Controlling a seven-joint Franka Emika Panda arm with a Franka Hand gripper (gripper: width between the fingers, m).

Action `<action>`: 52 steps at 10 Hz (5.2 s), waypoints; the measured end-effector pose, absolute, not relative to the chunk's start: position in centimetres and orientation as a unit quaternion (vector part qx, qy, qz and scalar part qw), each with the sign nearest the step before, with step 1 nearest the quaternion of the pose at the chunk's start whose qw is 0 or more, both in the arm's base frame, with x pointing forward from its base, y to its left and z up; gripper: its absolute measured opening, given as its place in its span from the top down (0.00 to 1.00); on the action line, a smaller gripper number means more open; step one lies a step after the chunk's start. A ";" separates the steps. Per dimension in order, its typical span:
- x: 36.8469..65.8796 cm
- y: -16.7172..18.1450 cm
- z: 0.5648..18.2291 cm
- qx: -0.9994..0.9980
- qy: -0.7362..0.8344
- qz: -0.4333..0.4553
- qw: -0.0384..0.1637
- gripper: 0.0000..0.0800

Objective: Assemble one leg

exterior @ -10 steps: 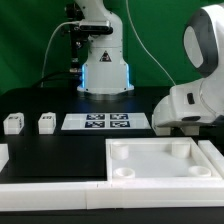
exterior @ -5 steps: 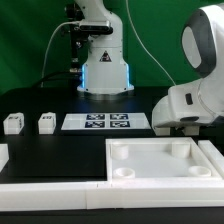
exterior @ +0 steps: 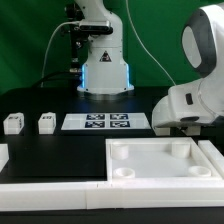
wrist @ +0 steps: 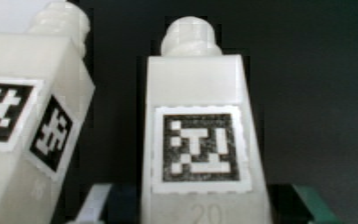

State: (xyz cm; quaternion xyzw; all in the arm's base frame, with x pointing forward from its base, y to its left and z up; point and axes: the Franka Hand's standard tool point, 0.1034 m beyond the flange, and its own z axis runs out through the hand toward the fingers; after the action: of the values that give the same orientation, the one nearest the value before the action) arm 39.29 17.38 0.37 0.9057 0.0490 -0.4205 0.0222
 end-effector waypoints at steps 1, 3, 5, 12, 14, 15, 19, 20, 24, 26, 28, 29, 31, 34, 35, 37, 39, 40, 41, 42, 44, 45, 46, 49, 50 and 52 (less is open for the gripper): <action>39.3 17.4 0.6 0.906 0.044 -0.419 0.025 0.64; 40.0 17.4 1.7 0.912 0.033 -0.409 0.030 0.63; 40.7 16.7 3.5 0.915 0.032 -0.402 0.027 0.63; 42.6 16.1 6.1 0.972 0.026 -0.235 0.001 0.63; 42.5 16.3 6.1 0.988 0.028 -0.151 -0.010 0.63; 43.1 16.4 6.1 0.995 0.033 -0.092 -0.022 0.63; 45.5 12.4 10.5 0.994 0.055 -0.090 -0.023 0.63; 45.4 12.5 10.2 0.994 0.057 -0.089 -0.023 0.63; 45.2 12.5 10.1 0.994 0.058 -0.090 -0.023 0.63; 45.9 11.5 10.6 0.993 0.072 -0.095 -0.024 0.63; 48.4 11.1 12.5 0.993 0.074 -0.093 -0.027 0.63; 49.7 10.8 12.7 0.993 0.078 -0.081 -0.029 0.63; 49.3 10.9 12.3 0.994 0.079 -0.063 -0.029 0.63; 50.3 10.6 12.3 0.993 0.076 0.087 -0.033 0.63; 50.5 10.4 12.3 0.988 0.080 0.129 -0.034 0.63; 51.3 9.4 12.0 0.981 0.100 0.164 -0.029 0.63; 52.3 9.3 12.4 0.978 0.107 0.175 -0.028 0.63; 52.2 9.3 12.3 0.979 0.107 0.173 -0.028 0.63; 52.2 9.3 12.3 0.979 0.107 0.174 -0.028 0.63; 52.2 9.3 12.3 0.979 0.107 0.174 -0.028 0.63; 53.7 8.6 12.1 0.978 0.111 0.177 -0.026 0.63; 55.1 8.1 11.9 0.977 0.113 0.179 -0.025 0.63; 56.2 8.2 12.0 0.977 0.112 0.180 -0.027 0.63; 58.6 8.1 12.6 0.975 0.115 0.187 -0.027 0.63; 58.8 8.1 12.7 0.973 0.116 0.198 -0.026 0.63; 58.6 8.1 12.5 0.970 0.116 0.211 -0.025 0.63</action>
Offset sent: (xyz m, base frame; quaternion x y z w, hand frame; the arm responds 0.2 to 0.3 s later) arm 0.0006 -0.0174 0.0361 -0.0148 -0.0077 0.0064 0.9998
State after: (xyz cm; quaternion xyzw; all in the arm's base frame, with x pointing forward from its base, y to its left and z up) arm 58.63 8.05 12.48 0.9704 0.1160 0.2105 -0.0248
